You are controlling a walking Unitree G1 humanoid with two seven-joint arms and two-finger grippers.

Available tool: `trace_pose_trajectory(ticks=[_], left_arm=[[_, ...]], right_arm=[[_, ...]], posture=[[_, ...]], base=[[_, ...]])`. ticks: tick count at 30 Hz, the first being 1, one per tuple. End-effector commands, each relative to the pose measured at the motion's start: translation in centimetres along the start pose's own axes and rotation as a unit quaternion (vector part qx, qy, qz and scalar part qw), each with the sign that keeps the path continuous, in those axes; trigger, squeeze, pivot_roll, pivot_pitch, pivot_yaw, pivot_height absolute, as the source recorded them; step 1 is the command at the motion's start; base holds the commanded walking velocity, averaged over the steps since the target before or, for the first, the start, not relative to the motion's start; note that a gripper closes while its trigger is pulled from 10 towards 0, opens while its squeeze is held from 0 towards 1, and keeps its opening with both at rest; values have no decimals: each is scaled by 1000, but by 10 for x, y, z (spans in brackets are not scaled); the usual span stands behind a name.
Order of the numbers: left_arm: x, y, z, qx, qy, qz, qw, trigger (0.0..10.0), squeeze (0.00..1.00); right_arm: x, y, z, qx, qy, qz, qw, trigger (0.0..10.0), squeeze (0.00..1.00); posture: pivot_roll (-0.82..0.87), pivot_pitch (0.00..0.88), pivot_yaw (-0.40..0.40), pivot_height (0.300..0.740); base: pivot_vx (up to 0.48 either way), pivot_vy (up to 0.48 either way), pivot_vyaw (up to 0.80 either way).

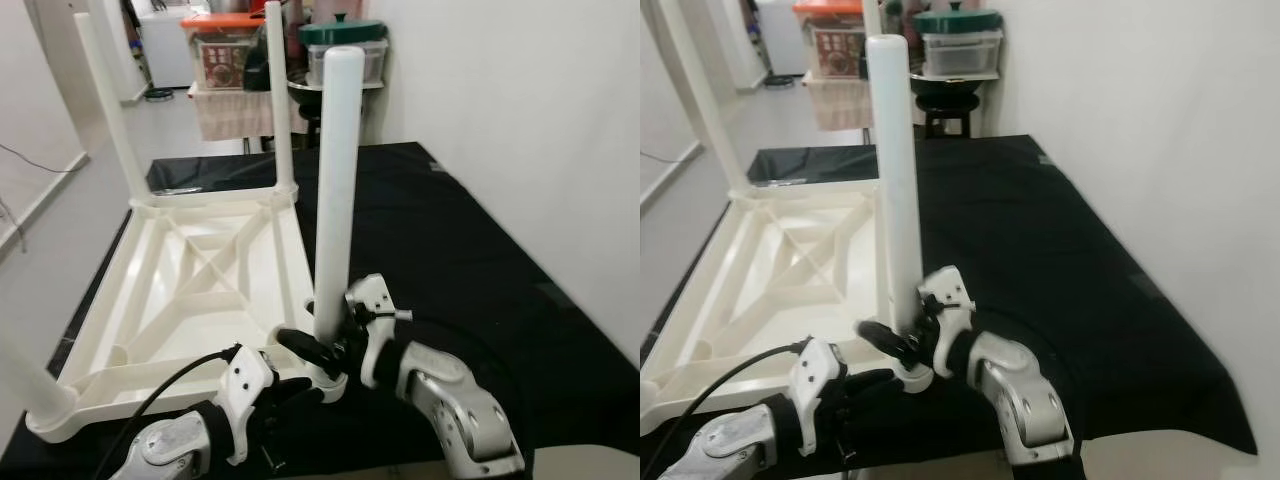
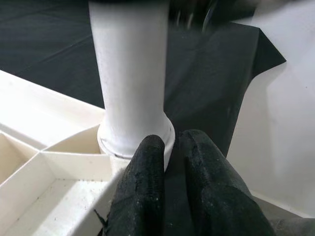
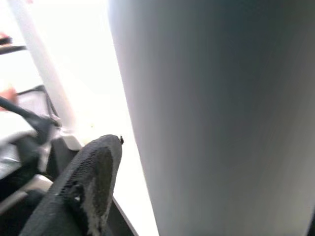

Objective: Building children table

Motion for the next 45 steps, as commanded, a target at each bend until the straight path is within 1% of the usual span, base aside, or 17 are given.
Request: trace_pose_trajectory(ticks=[1, 3, 10, 11, 12, 13, 15, 16, 25, 30, 31, 32, 33, 34, 37, 40, 45], left_arm=[[-4, 1, 1, 1, 2, 13, 1000, 10000, 0], [-3, 1, 1, 3, 4, 12, 1000, 10000, 0], [-2, 2, 2, 6, 5, 11, 1000, 10000, 0], [-1, 3, 3, 7, 6, 10, 1000, 10000, 0], [0, 3, 3, 8, 7, 10, 1000, 10000, 0], [0, 3, 3, 9, 8, 9, 1000, 10000, 0], [0, 3, 3, 9, 8, 9, 1000, 10000, 0], [0, 2, 4, 10, 8, 9, 1000, 10000, 0], [0, 3, 2, 9, 6, 9, 1000, 10000, 0], [-1, 1, 2, 7, 5, 11, 1000, 10000, 0], [-1, 0, 2, 6, 4, 12, 1000, 10000, 0], [-2, -2, 2, 6, 4, 13, 1000, 10000, 0], [-3, -3, 2, 6, 3, 15, 1000, 10000, 0], [-3, -5, 3, 7, 3, 18, 1000, 10000, 0], [-4, -6, 4, 7, 3, 20, 1000, 10000, 0], [-6, -3, 2, -6, 1, 23, 1000, 10000, 0], [-5, 0, -1, -11, 1, 18, 1000, 10000, 0]], right_arm=[[3, -2, -3, 74, -23, 6, 997, 10000, 0], [10, -8, -22, 104, -37, 21, 994, 10000, 0], [15, -11, -37, 138, -38, 38, 989, 10000, 0], [19, -12, -49, 146, -25, 41, 988, 9059, 0], [24, -12, -60, 147, -10, 41, 988, 3373, 0], [28, -12, -67, 147, 5, 38, 988, 1333, 0], [28, -12, -67, 147, 5, 38, 988, 1333, 0], [30, -14, -70, 155, 15, 37, 987, 0, 0], [20, -25, -71, 173, 38, 35, 984, 0, 0], [0, -39, -59, 151, 40, 26, 987, 0, 0], [-9, -38, -53, 123, 38, 31, 991, 0, 0], [-26, -22, -53, 2, 22, 44, 999, 0, 0], [-40, -16, -66, -197, 25, 54, 979, 0, 0], [-70, -10, -35, -276, 89, 80, 954, 0, 0], [-85, -10, -12, -314, 137, 98, 934, 0, 0], [-70, -5, -20, -276, 64, 103, 953, 0, 0], [-69, 0, -18, -254, 37, 113, 960, 0, 0]], posture=[[80, 0, -39, 740], [89, 0, -48, 740], [97, 0, -53, 740], [106, 0, -60, 740], [110, 0, -64, 740], [111, 0, -65, 740], [111, 0, -65, 740], [111, 0, -66, 740], [102, 0, -59, 740], [90, 0, -57, 740], [92, 0, -70, 740], [95, 0, -79, 740], [95, 0, -79, 740], [87, 0, -58, 740], [87, 0, -58, 740], [75, 0, -52, 740], [65, 0, -50, 740]], base=[[0, 0, 0], [0, 0, 0], [0, 0, 0], [0, 0, 0], [0, 0, 0], [0, 0, 0], [0, 0, 0], [0, 0, 0], [0, 0, 0], [0, 0, 0], [0, 0, 0], [0, 0, 0], [0, 0, 0], [0, 0, 0], [0, 0, 0], [0, 0, 0], [0, 0, 0]])
Point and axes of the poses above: a point about 5 cm out from each wrist's last joint towards the gripper, its own y axis pointing out of the wrist towards the gripper, its own x axis along the axis of the wrist's last joint, z = x × y, the point moved 3 cm from there along y, pointing out of the wrist towards the gripper, and after that the axes turned 4 degrees about -y, right-handed, at the moved point
